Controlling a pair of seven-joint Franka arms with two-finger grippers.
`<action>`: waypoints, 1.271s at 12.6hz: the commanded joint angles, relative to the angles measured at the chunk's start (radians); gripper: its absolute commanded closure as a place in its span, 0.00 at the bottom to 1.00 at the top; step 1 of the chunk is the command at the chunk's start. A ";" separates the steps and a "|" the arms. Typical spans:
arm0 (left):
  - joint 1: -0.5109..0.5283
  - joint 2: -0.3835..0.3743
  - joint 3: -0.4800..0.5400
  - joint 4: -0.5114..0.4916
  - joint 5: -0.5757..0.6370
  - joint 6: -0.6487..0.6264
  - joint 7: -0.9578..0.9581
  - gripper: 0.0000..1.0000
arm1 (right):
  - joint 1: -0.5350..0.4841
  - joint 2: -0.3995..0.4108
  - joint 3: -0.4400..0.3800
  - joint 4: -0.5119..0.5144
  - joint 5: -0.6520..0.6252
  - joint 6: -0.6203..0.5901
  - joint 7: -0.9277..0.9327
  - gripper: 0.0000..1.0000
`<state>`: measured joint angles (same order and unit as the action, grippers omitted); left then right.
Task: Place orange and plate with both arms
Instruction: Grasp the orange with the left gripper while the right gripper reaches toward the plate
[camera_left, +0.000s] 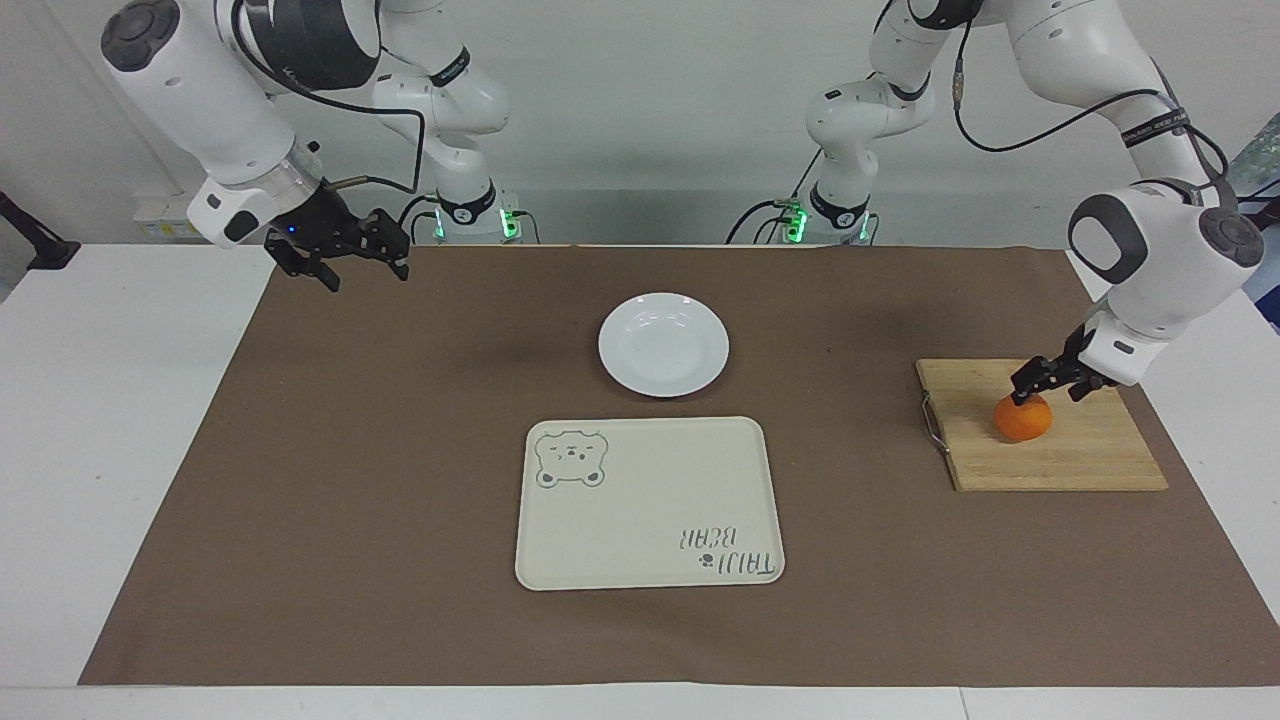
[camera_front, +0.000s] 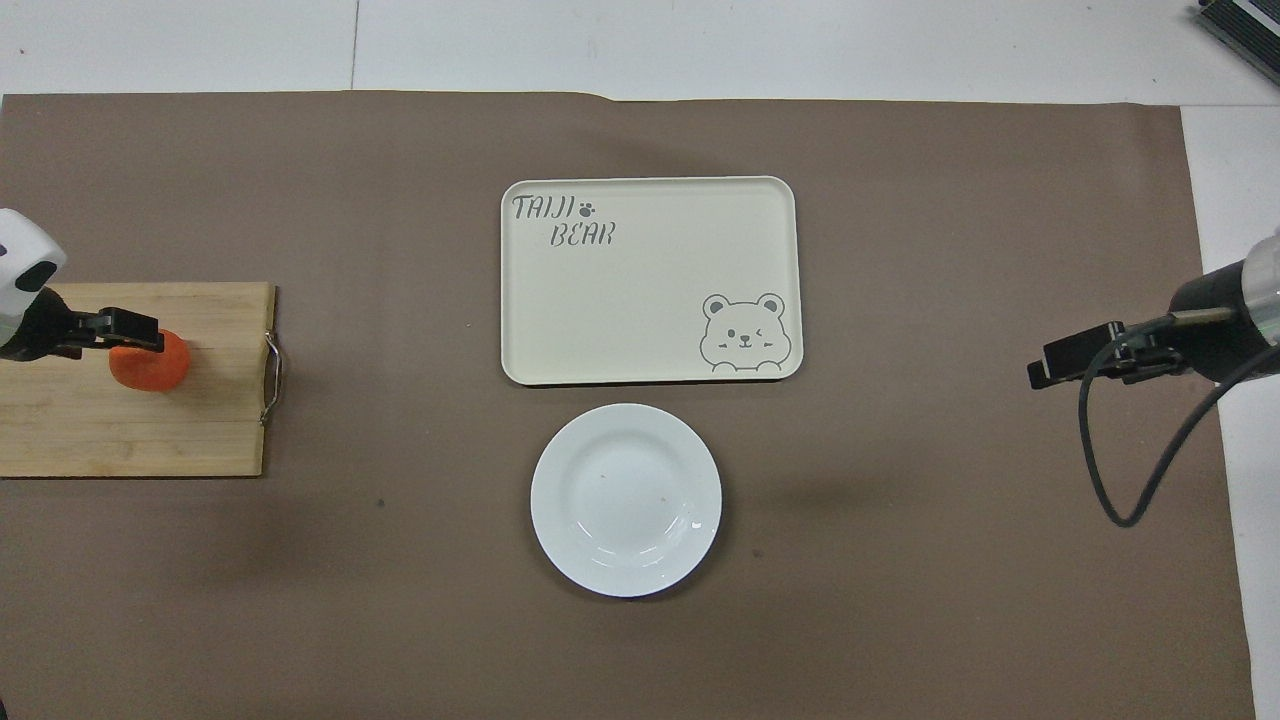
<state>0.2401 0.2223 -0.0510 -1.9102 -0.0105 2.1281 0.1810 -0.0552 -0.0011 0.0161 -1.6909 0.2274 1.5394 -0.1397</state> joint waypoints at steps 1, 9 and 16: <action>-0.002 0.037 0.006 -0.047 0.017 0.111 0.009 0.00 | -0.003 -0.028 -0.001 -0.087 0.110 0.024 -0.090 0.00; -0.002 0.028 0.006 -0.081 0.020 0.122 0.044 0.00 | 0.047 0.010 0.002 -0.295 0.346 0.109 -0.241 0.00; 0.002 0.028 0.008 -0.073 0.020 0.107 0.193 0.94 | 0.153 0.033 0.005 -0.467 0.513 0.313 -0.340 0.00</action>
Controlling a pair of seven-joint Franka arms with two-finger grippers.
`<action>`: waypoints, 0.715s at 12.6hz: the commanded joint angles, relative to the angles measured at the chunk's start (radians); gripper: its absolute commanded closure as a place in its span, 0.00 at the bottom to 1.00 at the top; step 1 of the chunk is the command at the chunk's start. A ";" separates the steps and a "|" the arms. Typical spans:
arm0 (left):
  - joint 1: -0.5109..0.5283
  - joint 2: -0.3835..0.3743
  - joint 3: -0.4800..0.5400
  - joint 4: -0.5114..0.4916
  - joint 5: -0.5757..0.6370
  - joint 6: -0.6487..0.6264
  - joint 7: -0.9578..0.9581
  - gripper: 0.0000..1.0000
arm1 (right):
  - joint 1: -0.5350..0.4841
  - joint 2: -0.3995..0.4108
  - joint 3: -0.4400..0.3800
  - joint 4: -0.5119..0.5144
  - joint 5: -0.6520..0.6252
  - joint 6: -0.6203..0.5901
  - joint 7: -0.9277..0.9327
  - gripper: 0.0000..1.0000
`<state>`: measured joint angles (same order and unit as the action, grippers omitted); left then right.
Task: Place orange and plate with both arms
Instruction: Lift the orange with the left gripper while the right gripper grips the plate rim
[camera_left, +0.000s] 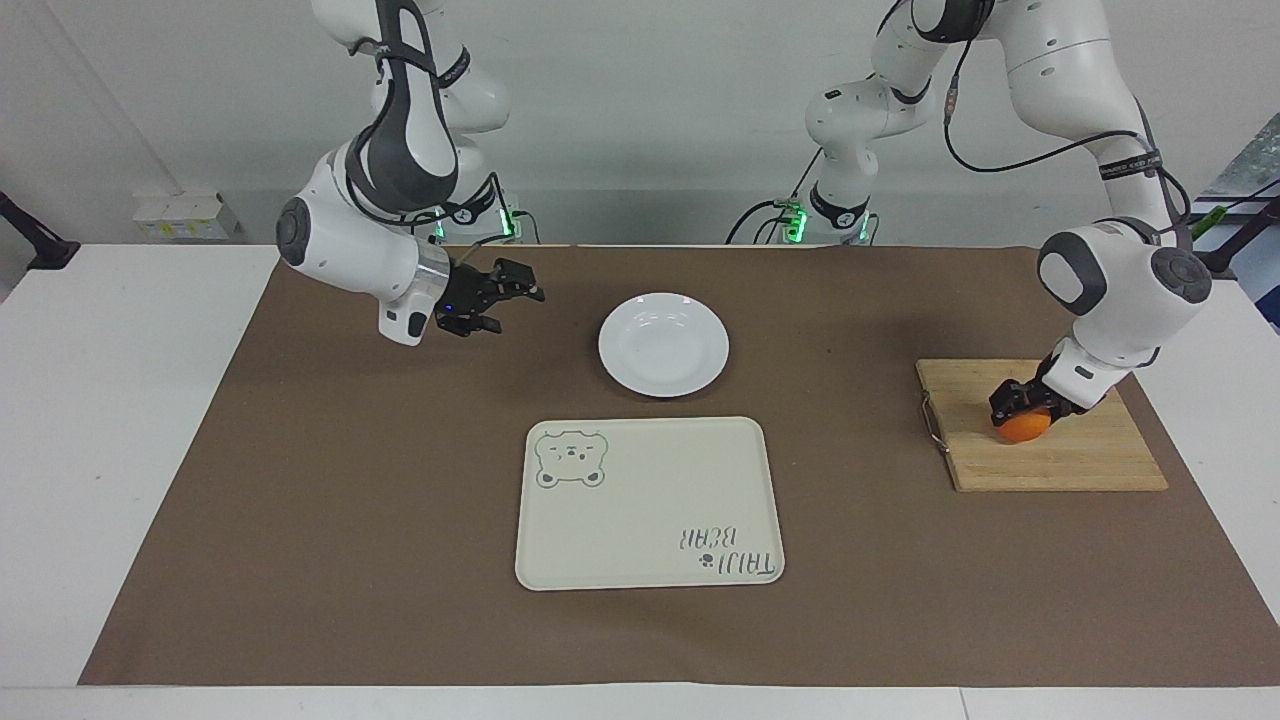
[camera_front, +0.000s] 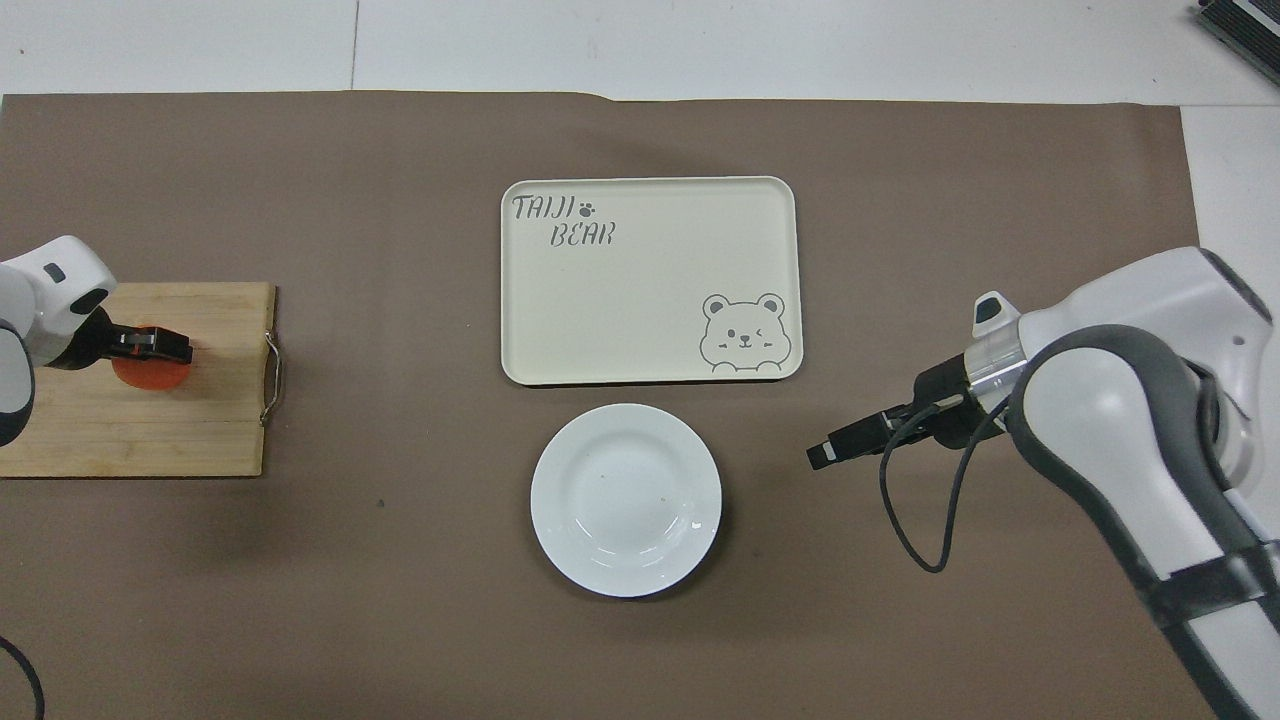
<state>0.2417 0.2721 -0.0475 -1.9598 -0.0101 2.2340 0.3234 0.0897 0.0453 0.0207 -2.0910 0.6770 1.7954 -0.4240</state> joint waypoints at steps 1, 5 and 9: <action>-0.002 -0.021 0.005 -0.021 0.019 -0.001 0.048 1.00 | 0.016 -0.006 0.001 -0.075 0.075 0.073 -0.058 0.00; -0.019 -0.049 0.003 0.041 0.019 -0.083 0.043 1.00 | 0.051 0.022 0.001 -0.164 0.171 0.162 -0.119 0.00; -0.102 -0.125 -0.003 0.053 0.019 -0.187 0.008 1.00 | 0.114 0.045 0.001 -0.202 0.257 0.255 -0.125 0.00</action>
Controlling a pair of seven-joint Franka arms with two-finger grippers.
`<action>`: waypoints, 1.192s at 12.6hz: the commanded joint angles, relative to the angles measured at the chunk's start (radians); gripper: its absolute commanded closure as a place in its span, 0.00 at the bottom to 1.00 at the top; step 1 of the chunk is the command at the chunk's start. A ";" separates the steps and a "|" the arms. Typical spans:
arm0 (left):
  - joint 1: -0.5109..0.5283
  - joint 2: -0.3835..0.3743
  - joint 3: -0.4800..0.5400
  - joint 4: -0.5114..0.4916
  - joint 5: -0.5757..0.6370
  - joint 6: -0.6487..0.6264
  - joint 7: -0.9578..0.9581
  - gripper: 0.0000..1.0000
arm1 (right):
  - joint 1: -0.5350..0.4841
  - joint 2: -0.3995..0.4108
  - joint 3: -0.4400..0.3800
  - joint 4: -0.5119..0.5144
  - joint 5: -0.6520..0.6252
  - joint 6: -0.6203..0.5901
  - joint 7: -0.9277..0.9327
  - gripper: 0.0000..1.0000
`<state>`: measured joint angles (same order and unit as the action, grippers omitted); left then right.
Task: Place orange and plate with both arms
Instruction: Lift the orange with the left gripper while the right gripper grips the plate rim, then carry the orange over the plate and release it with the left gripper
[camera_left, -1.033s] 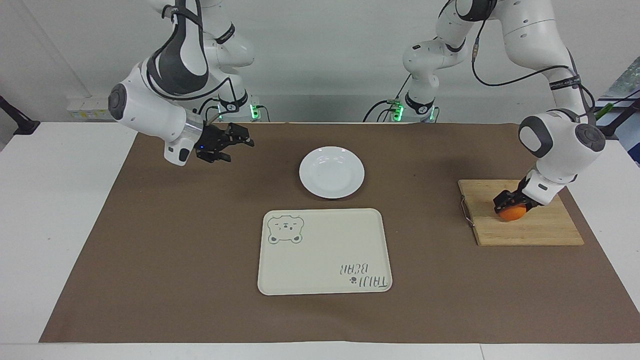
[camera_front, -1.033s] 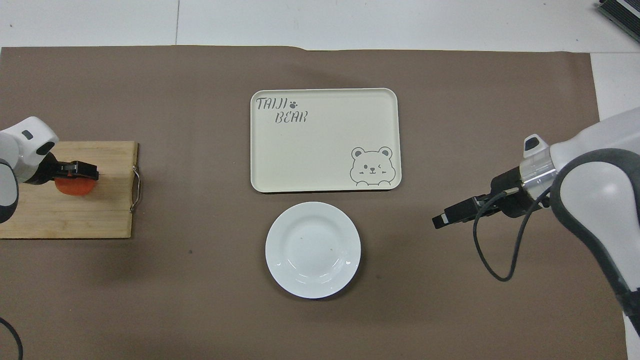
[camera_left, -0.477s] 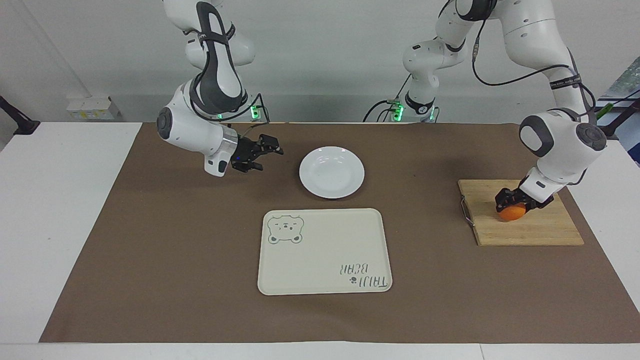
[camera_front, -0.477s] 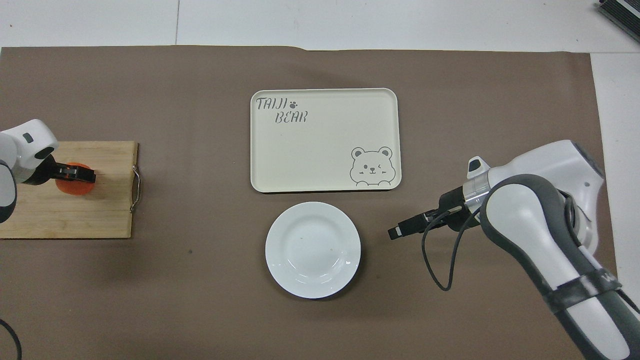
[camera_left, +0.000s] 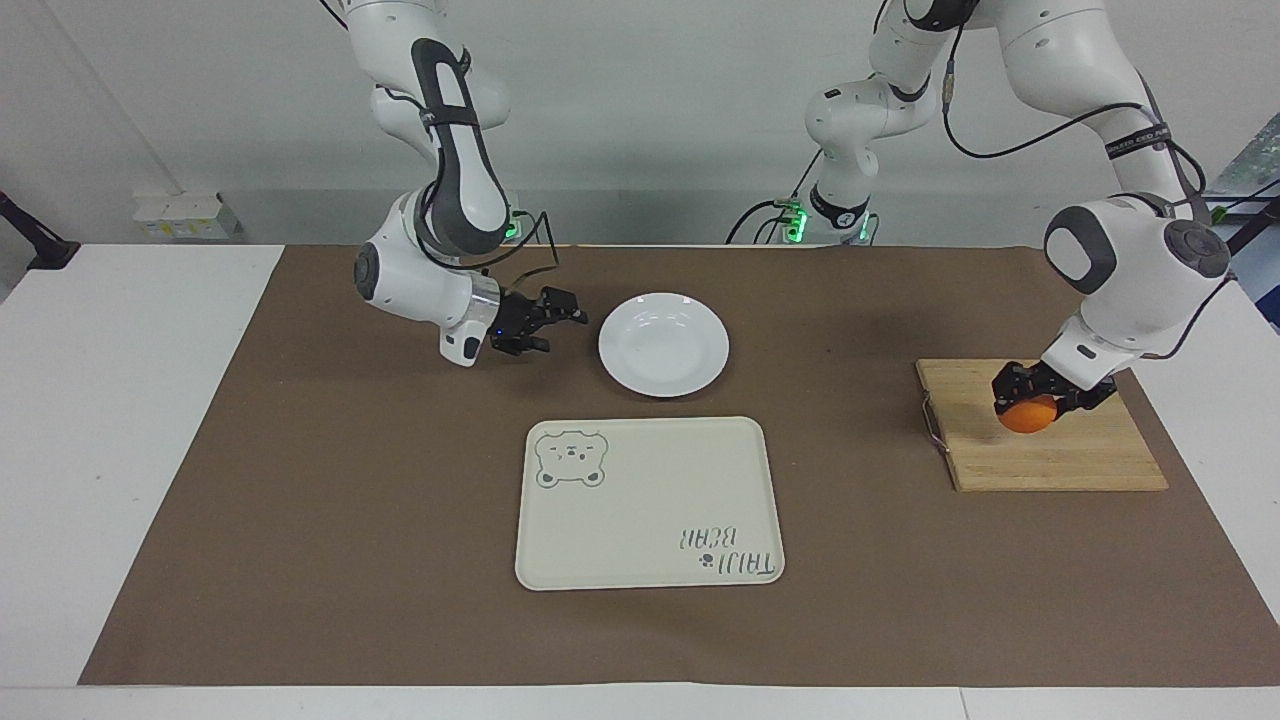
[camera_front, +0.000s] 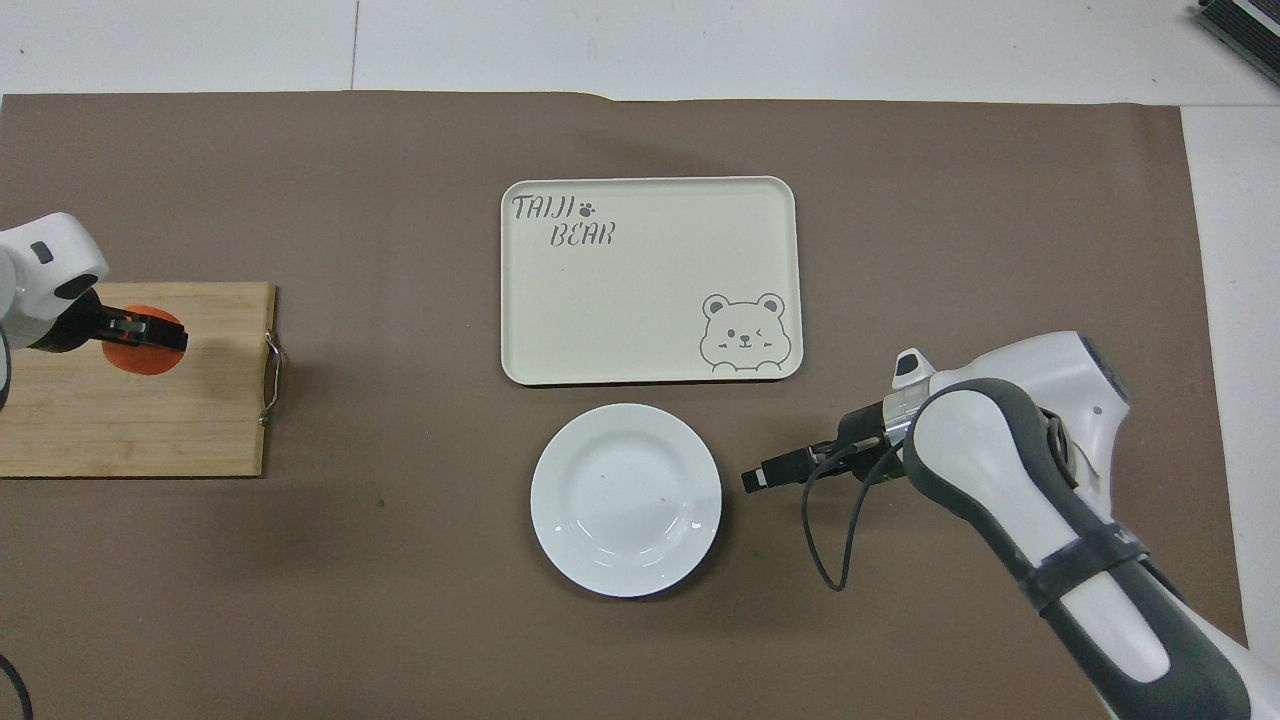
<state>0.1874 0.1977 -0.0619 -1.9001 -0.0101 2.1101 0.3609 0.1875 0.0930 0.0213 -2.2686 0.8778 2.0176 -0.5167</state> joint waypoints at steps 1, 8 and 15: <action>-0.077 -0.079 0.011 -0.011 0.019 -0.105 -0.086 1.00 | 0.027 0.008 0.000 -0.026 0.076 0.058 -0.031 0.00; -0.328 -0.222 0.010 -0.169 0.013 -0.239 -0.517 1.00 | 0.076 0.024 0.000 -0.039 0.112 0.122 -0.003 0.00; -0.650 -0.235 0.008 -0.252 -0.145 -0.110 -0.749 1.00 | 0.081 0.025 -0.001 -0.039 0.112 0.124 0.001 0.00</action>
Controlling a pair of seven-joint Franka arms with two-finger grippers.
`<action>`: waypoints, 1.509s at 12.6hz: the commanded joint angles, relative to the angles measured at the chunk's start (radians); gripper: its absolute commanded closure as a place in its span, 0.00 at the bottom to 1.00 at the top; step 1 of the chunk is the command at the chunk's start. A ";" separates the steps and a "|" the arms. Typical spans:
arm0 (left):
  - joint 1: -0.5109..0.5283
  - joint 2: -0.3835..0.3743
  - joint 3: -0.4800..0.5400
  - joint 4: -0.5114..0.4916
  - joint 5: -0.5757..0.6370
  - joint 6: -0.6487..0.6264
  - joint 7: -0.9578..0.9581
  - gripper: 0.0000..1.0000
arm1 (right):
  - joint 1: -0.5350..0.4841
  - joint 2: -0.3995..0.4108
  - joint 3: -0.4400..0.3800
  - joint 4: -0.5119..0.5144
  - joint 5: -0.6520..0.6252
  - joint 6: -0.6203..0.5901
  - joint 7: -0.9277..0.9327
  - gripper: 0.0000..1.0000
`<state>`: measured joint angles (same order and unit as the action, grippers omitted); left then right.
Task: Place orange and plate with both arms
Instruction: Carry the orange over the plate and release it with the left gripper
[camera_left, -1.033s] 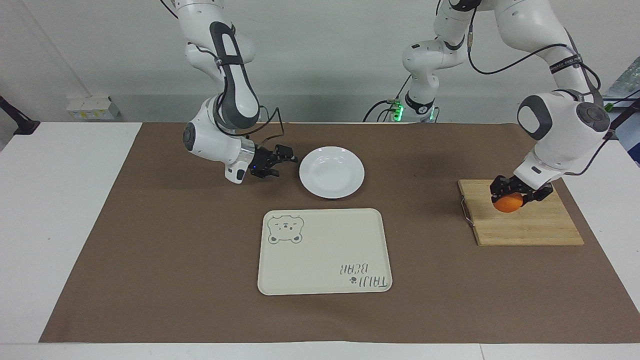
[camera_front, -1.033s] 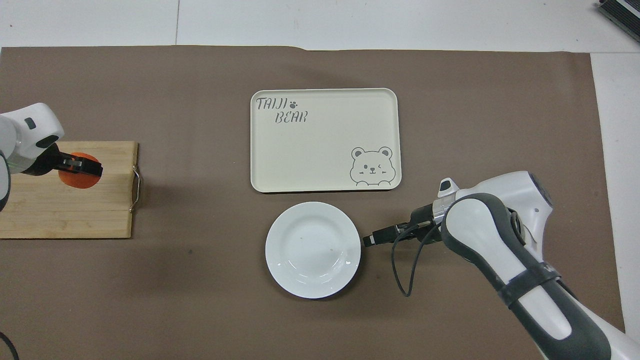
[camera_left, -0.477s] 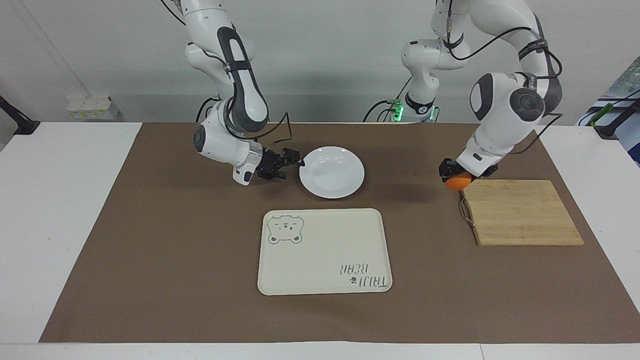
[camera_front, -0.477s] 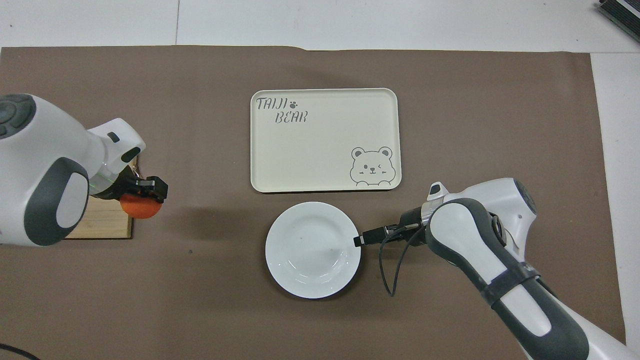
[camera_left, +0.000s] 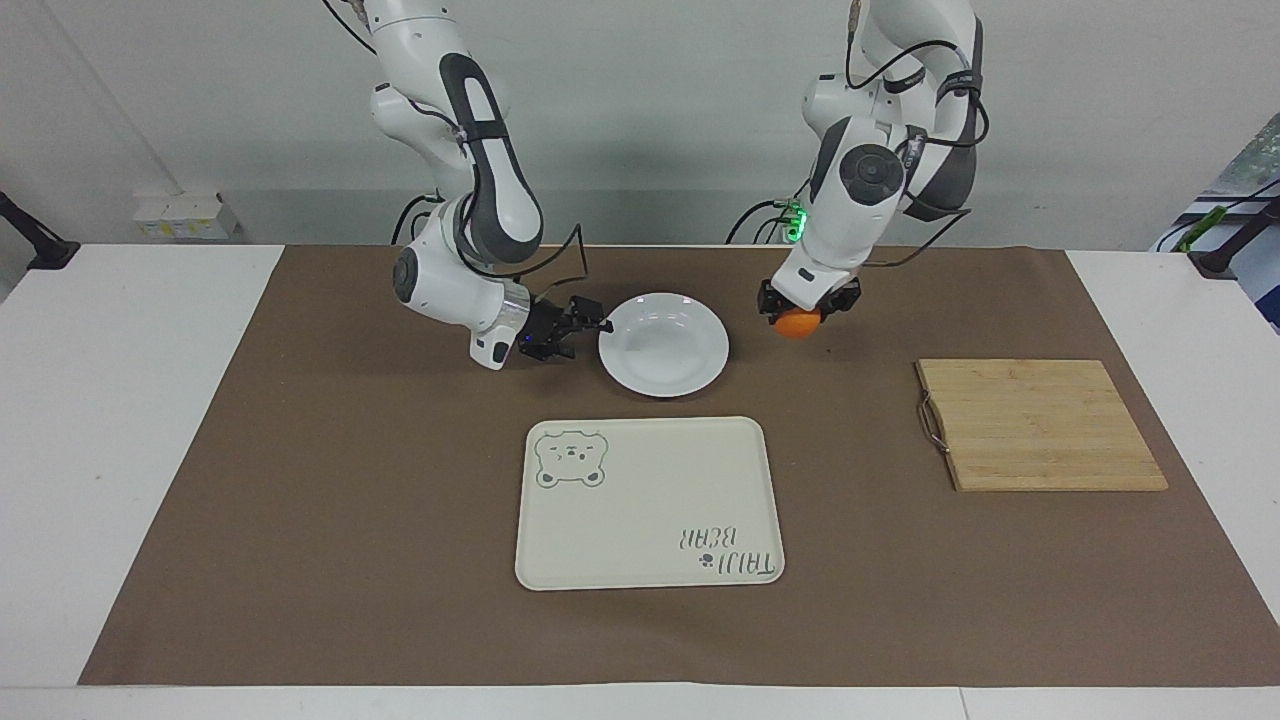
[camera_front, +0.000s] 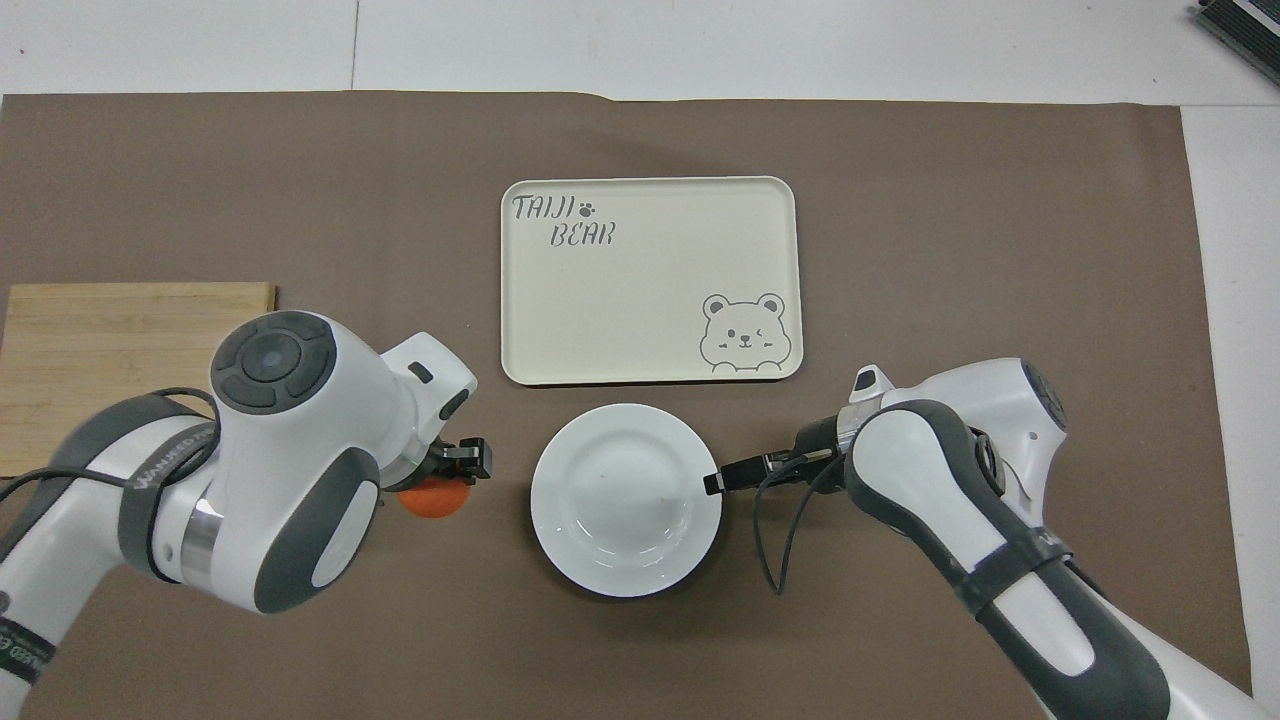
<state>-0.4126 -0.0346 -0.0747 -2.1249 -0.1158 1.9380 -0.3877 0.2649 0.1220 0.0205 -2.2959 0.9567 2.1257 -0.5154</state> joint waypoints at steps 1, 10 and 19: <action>-0.078 0.011 0.021 -0.027 -0.065 0.099 0.000 1.00 | 0.004 -0.001 -0.001 -0.010 0.033 0.022 0.011 0.00; -0.294 0.160 0.021 -0.020 -0.203 0.377 -0.103 1.00 | -0.001 -0.001 -0.002 -0.010 0.033 0.023 0.035 0.00; -0.301 0.156 0.024 -0.017 -0.203 0.351 -0.125 0.00 | 0.002 -0.002 -0.002 -0.011 0.031 0.026 0.049 0.00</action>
<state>-0.6997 0.1455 -0.0692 -2.1370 -0.3008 2.3090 -0.5090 0.2634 0.1246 0.0158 -2.2971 0.9568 2.1301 -0.4797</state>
